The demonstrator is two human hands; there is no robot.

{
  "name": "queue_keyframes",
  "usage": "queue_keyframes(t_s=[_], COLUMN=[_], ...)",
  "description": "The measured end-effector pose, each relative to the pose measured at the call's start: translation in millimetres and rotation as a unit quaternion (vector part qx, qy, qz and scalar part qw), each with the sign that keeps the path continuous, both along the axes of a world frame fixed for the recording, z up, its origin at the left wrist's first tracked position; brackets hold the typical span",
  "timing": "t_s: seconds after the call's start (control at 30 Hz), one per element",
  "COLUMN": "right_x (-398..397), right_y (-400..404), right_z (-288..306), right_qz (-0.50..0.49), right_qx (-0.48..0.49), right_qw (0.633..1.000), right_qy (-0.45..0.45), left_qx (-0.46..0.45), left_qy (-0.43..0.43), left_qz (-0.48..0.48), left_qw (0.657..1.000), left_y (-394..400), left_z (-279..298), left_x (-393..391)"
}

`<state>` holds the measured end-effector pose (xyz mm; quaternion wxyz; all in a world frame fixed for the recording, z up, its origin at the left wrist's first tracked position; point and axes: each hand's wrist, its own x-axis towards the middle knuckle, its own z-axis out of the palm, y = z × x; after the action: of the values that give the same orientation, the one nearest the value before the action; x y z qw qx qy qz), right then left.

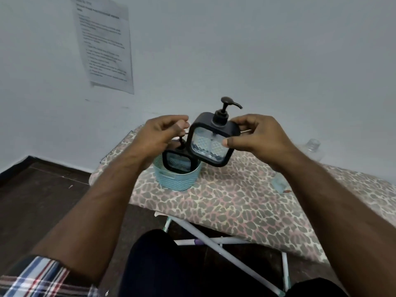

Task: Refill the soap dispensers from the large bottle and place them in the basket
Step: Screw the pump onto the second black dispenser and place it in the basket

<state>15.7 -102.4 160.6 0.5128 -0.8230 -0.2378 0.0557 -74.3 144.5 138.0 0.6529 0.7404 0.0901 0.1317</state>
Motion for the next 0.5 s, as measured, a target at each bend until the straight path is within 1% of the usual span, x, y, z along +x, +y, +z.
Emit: queue_keyframes(t_s=[0.13,0.23,0.37,0.5], right_x=[-8,-14,-15,-13], right_y=[47,73,94,99], right_z=[-4,-14,-34,-49], right_qz=[0.02,0.033,0.049,0.051], right_qx=[-0.005,-0.031,-0.062,-0.089], right_qw=[1.0,0.999,0.997,0.995], right_qy=[-0.013,-0.017,-0.019,-0.018], left_qx=[-0.005,0.005,0.017,0.041], left_qy=[0.029,0.049,0.083,0.102], left_qz=[0.026,0.054,0.08,0.077], left_qw=[0.999,0.997,0.993,0.991], left_y=[34,51,69,73], left_z=[-9,-16,-33,-52], left_x=[-14,-21,-23,-18])
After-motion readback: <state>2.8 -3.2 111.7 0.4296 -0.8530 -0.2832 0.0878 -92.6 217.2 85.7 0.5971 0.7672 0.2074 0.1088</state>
